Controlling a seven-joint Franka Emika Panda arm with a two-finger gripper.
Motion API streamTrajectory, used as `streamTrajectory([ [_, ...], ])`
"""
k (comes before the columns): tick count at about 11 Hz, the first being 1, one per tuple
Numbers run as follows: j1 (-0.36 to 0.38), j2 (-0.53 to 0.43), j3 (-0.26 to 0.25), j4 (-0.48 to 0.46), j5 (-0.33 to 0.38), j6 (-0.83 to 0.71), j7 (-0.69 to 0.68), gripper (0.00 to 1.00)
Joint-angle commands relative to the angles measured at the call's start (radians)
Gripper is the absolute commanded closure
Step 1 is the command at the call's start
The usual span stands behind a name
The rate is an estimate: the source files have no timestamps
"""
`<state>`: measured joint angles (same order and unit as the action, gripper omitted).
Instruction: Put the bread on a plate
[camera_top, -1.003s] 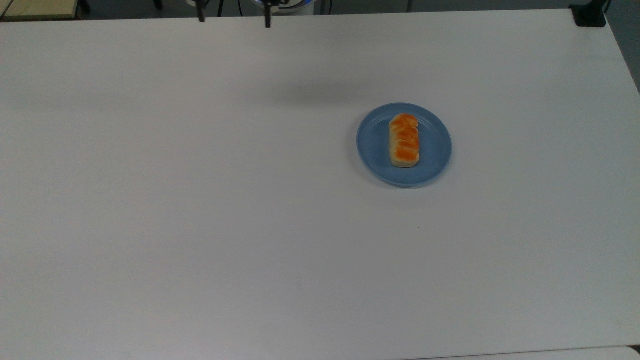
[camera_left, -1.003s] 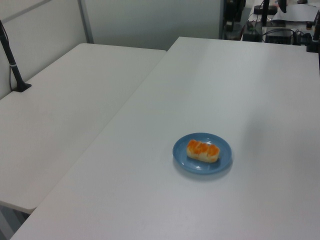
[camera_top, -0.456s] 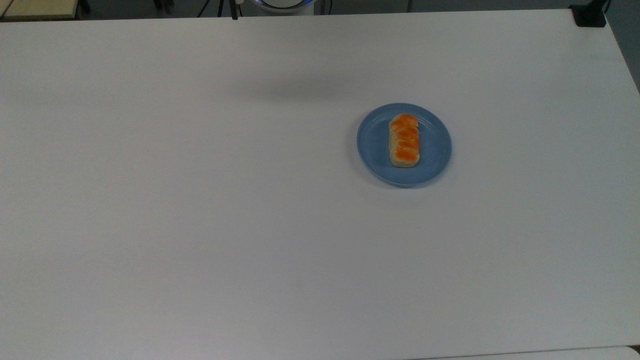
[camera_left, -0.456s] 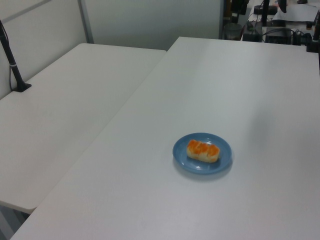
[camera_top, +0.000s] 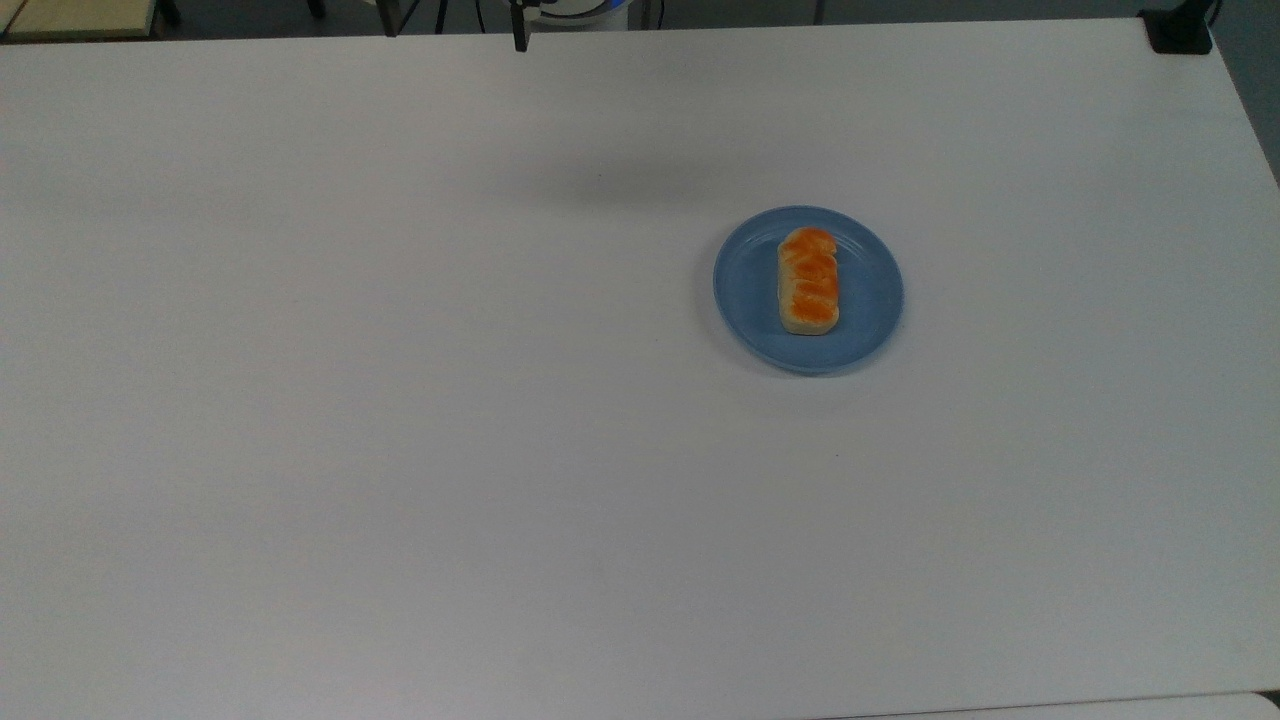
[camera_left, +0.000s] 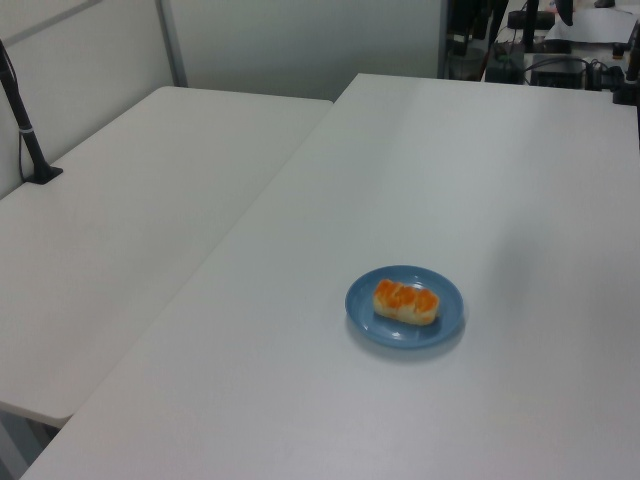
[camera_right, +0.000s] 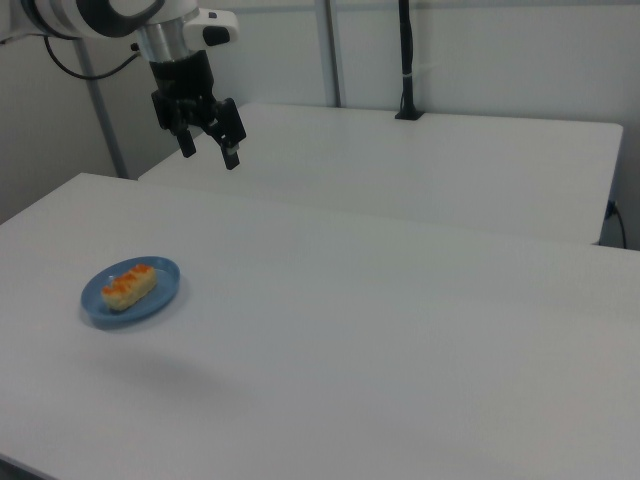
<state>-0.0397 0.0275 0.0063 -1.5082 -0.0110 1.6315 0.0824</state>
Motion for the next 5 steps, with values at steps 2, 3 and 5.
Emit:
streamTrajectory([
  [2,-0.011,-0.014,0.014,-0.044,-0.001,0.021,0.007,0.00],
  [3,-0.015,-0.015,0.014,-0.043,0.005,0.019,0.014,0.00],
  [5,-0.017,-0.009,0.009,-0.041,0.017,0.028,0.014,0.00],
])
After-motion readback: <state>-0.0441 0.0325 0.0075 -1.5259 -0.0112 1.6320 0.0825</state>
